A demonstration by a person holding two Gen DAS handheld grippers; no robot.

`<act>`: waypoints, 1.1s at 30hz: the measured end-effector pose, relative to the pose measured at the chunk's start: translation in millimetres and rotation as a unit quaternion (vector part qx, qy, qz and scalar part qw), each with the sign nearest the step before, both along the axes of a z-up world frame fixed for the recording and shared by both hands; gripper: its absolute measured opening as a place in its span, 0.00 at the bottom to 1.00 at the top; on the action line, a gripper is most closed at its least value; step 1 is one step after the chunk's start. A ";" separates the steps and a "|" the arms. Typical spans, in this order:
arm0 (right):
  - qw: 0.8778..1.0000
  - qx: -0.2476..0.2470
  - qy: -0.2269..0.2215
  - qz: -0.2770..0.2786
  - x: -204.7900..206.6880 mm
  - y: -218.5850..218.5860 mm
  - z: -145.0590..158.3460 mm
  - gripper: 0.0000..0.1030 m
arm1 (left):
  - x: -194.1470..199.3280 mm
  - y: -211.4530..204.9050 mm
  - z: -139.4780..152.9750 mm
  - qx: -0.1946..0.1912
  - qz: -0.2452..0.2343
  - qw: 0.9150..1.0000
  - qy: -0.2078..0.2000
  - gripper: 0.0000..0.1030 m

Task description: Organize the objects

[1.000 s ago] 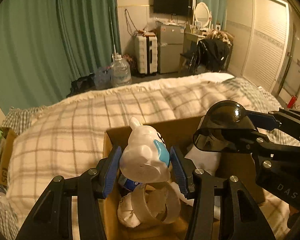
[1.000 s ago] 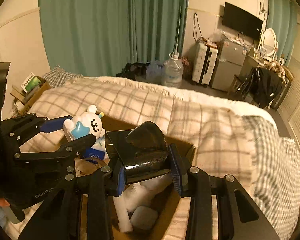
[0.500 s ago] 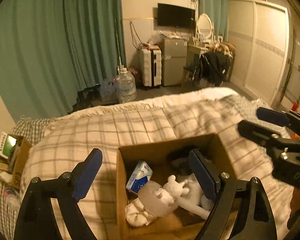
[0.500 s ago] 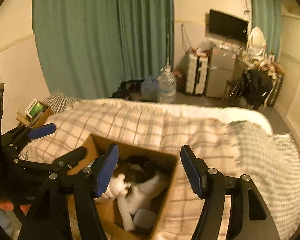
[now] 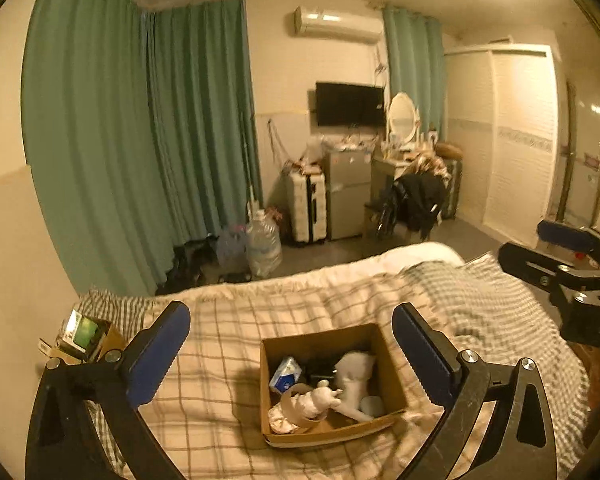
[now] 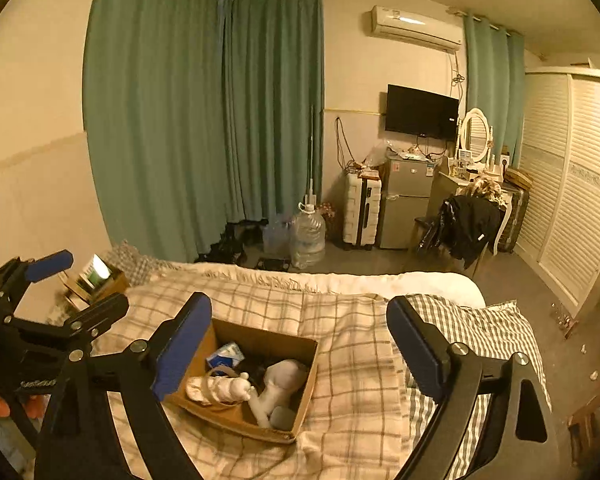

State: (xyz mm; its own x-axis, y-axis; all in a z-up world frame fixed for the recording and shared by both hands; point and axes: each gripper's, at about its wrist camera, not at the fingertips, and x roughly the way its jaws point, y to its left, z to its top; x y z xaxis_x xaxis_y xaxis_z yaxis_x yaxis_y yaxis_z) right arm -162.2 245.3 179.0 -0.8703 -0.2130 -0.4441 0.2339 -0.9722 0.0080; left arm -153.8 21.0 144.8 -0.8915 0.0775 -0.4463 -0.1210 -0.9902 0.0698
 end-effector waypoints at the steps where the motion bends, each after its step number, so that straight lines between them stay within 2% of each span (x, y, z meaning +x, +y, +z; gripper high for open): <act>1: 1.000 -0.005 0.003 -0.001 6.1 2.0 4.6 0.91 | 9.6 0.5 6.8 0.003 -0.003 1.000 0.006 1.00; 4: 1.000 -0.008 0.028 -0.007 32.2 6.4 18.2 0.99 | 32.9 1.1 18.4 0.017 -0.011 1.000 0.020 1.00; 8: 0.998 -0.004 0.064 -0.016 61.7 10.5 25.1 1.00 | 63.0 -3.8 27.7 0.047 -0.016 0.998 0.046 1.00; 15: 0.994 -0.005 0.107 -0.017 102.6 4.8 13.0 1.00 | 92.0 -4.9 16.6 0.036 0.010 0.995 0.091 1.00; 19: 0.993 -0.003 0.117 -0.021 114.7 0.4 -9.2 1.00 | 105.2 -12.8 -6.3 0.055 0.033 0.992 0.108 1.00; 26: 0.996 -0.014 0.083 -0.026 102.7 -9.1 -71.1 1.00 | 115.8 -24.4 -66.4 0.072 0.051 0.990 0.107 1.00; 31: 0.997 -0.018 0.063 -0.046 87.5 -12.0 -133.5 1.00 | 111.8 -18.7 -127.9 0.032 0.068 0.992 0.104 1.00; 33: 0.996 0.002 0.068 -0.064 83.8 -13.6 -159.0 1.00 | 113.0 -14.4 -152.4 0.020 0.069 0.992 0.103 1.00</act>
State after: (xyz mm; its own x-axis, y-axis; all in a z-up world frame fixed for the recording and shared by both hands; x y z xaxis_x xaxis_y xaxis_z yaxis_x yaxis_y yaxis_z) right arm -78.4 231.7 20.0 -0.9421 -0.0956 -0.3215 0.1076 -0.9940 -0.0197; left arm -40.9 6.6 -7.6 -0.9671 -0.0367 -0.2516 0.0279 -0.9989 0.0384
